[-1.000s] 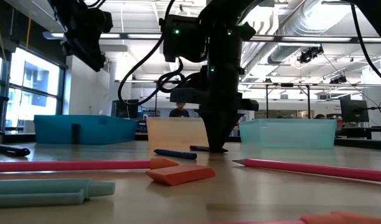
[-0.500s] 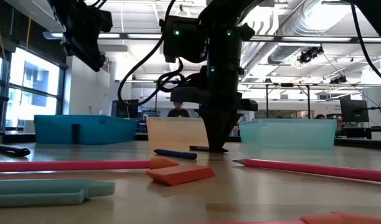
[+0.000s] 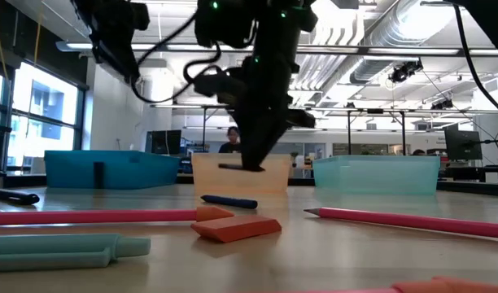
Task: Sort crayons/erasers/pens/pencils in bins
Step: Put the top blue crayon into the orange bin
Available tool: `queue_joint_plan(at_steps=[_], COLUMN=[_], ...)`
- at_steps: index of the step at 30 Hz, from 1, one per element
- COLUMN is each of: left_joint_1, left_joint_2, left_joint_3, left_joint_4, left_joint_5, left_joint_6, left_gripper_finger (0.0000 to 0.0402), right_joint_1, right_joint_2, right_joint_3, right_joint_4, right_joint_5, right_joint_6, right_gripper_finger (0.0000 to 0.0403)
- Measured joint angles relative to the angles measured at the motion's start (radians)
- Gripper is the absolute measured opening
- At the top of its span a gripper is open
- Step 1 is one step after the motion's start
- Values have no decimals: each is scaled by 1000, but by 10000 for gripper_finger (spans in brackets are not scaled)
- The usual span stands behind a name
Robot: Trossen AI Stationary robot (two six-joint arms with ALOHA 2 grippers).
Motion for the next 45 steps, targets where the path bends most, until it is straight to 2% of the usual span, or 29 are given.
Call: queue_joint_plan(at_steps=[14, 23, 31, 34, 41, 45], left_joint_1=[119, 142, 142, 142, 142, 142], left_joint_2=[0, 0, 0, 0, 12, 36], left_joint_3=[60, 60, 60, 60, 60, 60], left_joint_4=[6, 16, 19, 39, 202, 308], left_joint_5=[0, 1, 1, 3, 3, 3], left_joint_6=[142, 149, 122, 89, 50, 50], left_gripper_finger=[141, 141, 141, 141, 141, 141], right_joint_1=[-35, -108, -224, -272, -367, -404], right_joint_2=[-4, -4, -5, -5, -5, -6], right_joint_3=[188, 283, 288, 286, 282, 226], right_joint_4=[-6, -112, -110, -107, -104, -82], right_joint_5=[104, 208, 198, 162, 113, 91], right_joint_6=[-76, -168, -362, -427, -498, -498], right_gripper_finger=[4, 5, 5, 5, 5, 5])
